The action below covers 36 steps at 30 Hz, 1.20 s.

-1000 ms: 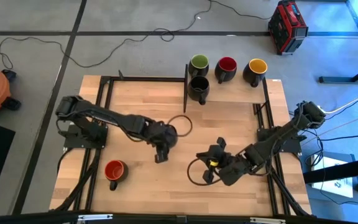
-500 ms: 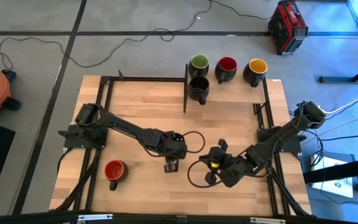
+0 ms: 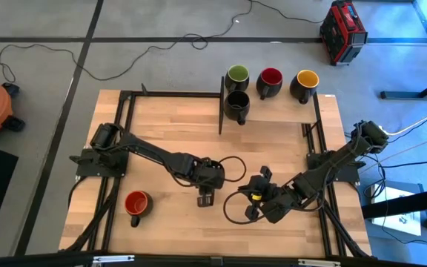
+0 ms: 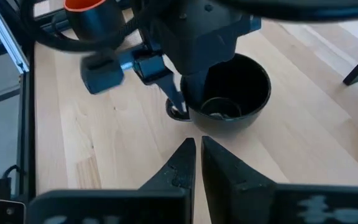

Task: Place coffee mugs
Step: Put the black mug on the shelf

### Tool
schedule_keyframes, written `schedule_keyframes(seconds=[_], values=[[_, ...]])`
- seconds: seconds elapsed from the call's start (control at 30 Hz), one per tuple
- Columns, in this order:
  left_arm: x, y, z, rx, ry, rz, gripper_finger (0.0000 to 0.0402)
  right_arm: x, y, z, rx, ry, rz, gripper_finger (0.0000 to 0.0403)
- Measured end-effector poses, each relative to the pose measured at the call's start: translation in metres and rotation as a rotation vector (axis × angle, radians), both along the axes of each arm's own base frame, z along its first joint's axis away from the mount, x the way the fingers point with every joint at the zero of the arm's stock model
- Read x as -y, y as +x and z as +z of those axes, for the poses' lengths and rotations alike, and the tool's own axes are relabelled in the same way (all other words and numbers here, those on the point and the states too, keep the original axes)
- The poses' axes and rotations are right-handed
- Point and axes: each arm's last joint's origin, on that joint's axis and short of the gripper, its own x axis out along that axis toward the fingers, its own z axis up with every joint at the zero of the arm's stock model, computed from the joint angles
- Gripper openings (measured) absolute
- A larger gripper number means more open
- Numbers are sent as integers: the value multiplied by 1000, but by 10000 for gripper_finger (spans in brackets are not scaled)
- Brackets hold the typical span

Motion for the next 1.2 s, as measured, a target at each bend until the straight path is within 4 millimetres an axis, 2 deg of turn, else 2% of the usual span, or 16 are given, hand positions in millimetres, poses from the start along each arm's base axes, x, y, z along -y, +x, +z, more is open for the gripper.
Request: schedule_keyframes(seconds=[0.1,0.3,0.43,0.57,0.7,0.9,1.03,1.2], values=[[1,0,19,16,-7,-52,104,0,0,0,0,-1,0,17],[2,-19,87,55,76,-164,116,-2,2,2,16,93,5,17],[-3,-51,136,172,135,-229,117,-4,5,6,64,125,10,17],[-11,-97,163,264,163,-221,117,-13,16,12,151,182,37,22],[-20,-149,167,316,144,-165,117,-27,36,21,149,159,67,59],[-33,-213,146,341,14,-50,115,-46,69,26,39,98,0,143],[-35,-241,139,375,-66,-47,115,-59,87,19,-23,106,-97,187],[-38,-262,144,448,-102,-86,115,-73,109,-11,-10,155,-198,208]])
